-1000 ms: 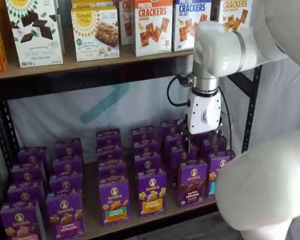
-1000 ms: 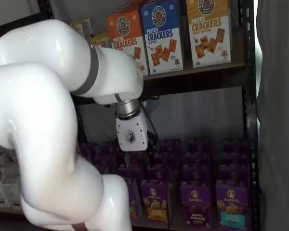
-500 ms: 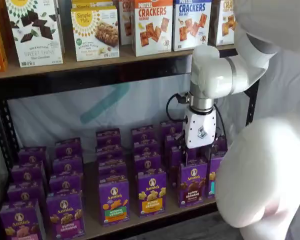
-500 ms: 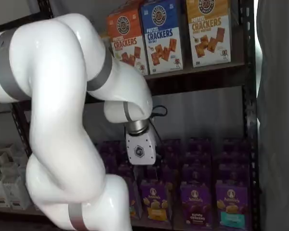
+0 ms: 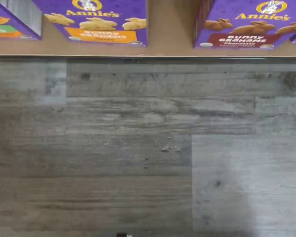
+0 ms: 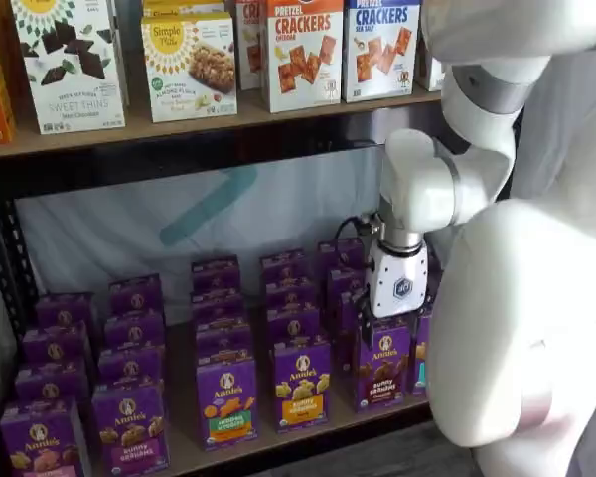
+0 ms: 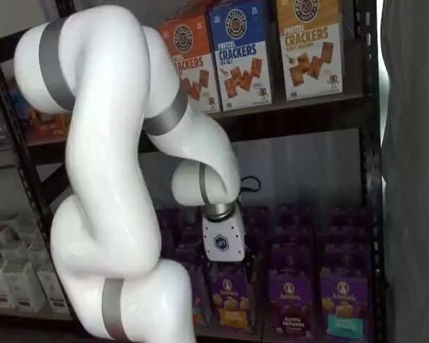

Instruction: Pick up the purple box with a brown patch in the center, on the bottom shelf, the fifth box from the left

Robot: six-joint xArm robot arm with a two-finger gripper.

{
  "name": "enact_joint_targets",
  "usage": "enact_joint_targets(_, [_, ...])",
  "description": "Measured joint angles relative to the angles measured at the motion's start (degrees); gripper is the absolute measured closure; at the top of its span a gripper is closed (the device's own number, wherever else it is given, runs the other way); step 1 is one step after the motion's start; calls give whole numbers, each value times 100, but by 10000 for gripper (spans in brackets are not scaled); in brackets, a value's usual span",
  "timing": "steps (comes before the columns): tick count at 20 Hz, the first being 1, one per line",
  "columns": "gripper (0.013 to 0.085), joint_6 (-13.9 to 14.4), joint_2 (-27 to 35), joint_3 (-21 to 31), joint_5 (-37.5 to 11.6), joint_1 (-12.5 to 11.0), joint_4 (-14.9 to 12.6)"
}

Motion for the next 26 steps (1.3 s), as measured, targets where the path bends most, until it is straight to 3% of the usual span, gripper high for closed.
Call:
enact_joint_targets(6, [130,-268,873,-362,-411,-153,120])
enact_joint_targets(20, [130,-476,2424,-1294,-1119,-235,236])
enact_joint_targets(26, [130,-349,3042,-1945,-1130,-273,63])
